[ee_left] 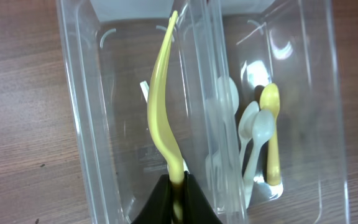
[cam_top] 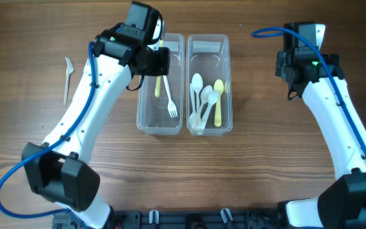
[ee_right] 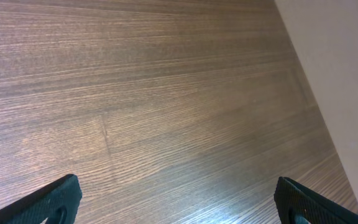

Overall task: Pack container
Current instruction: 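Place the yellow fork into the left container, then move the left gripper down and grasp the light blue fork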

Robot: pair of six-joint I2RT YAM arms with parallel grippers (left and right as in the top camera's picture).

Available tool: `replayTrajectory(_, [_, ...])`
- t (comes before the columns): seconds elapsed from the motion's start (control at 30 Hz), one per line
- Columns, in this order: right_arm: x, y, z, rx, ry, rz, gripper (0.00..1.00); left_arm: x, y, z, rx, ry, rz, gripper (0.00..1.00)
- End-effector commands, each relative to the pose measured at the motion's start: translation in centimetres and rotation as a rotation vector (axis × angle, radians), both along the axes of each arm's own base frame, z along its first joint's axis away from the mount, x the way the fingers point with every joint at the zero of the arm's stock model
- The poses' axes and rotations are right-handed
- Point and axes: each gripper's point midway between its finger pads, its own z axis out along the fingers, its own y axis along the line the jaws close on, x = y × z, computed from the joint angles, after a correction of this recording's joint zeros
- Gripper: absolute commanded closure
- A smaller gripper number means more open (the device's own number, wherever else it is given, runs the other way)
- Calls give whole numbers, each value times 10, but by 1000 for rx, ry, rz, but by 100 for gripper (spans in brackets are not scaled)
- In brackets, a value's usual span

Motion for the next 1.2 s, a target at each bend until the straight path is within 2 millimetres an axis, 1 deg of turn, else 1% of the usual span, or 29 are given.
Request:
replayTrajectory(0.0, [0,-4,-1,-15,2,-13,0,-2,-1,-15,24,37,-39,85])
replayTrajectory(0.03, [0,-4,-1,-15,2,-13,0,-2,-1,-15,24,37,-39,47])
replayTrajectory(0.07, [0,-4,-1,-15,2,-13,0,-2,-1,-15,24,37,-39,28])
replayTrajectory(0.1, [0,-4,-1,-15,2,-13,0,-1,-1,-15,24,37,-39,23])
replayTrajectory(0.13, [0,-4,-1,-15,2,-13,0,-1,-1,-15,24,36,-39,22])
replayTrajectory(0.2, [0,-4,-1,-15,2,-13,0,2,10,-14,69,20,-12,20])
replayTrajectory(0.23, [0,-4,-1,-15,2,-13,0,3,22,-13,114,10,17,20])
replayTrajectory(0.3, [0,-4,-1,-15,2,-13,0,0,48,-10,189,18,70,20])
replayTrajectory(0.33, [0,-4,-1,-15,2,-13,0,-5,60,-10,218,34,97,15])
replayTrajectory(0.37, [0,-4,-1,-15,2,-13,0,-11,88,-10,265,72,206,12])
replayTrajectory(0.43, [0,-4,-1,-15,2,-13,0,-23,126,-13,306,136,382,9])
replayTrajectory(0.47, [0,-4,-1,-15,2,-13,0,-28,141,-14,301,168,458,8])
replayTrajectory(0.5, [0,-4,-1,-15,2,-14,0,-33,163,-16,290,201,557,7])
replayTrajectory(0.57, [0,-4,-1,-15,2,-13,0,-35,182,-20,281,220,624,7])
replayTrajectory(0.63, [0,-4,-1,-15,2,-13,0,-38,201,-33,291,244,650,6])
replayTrajectory(0.73, [0,-4,-1,-15,2,-13,0,-38,216,-55,284,245,689,6])
replayTrajectory(0.77, [0,-4,-1,-15,2,-13,0,-35,219,-65,279,234,699,5])
replayTrajectory(0.83, [0,-4,-1,-15,2,-13,0,-28,222,-77,269,203,707,4])
replayTrajectory(0.87, [0,-4,-1,-15,2,-13,0,-21,222,-83,271,172,676,4])
replayTrajectory(0.93, [0,-4,-1,-15,2,-13,0,-10,222,-86,261,124,665,3])
replayTrajectory(1.0, [0,-4,-1,-15,2,-13,0,4,222,-81,249,66,659,1])
replayTrajectory(1.1, [0,-4,-1,-15,2,-13,0,19,223,-79,274,0,569,4])
replayTrajectory(1.17, [0,-4,-1,-15,2,-13,0,31,224,-86,297,-34,510,5])
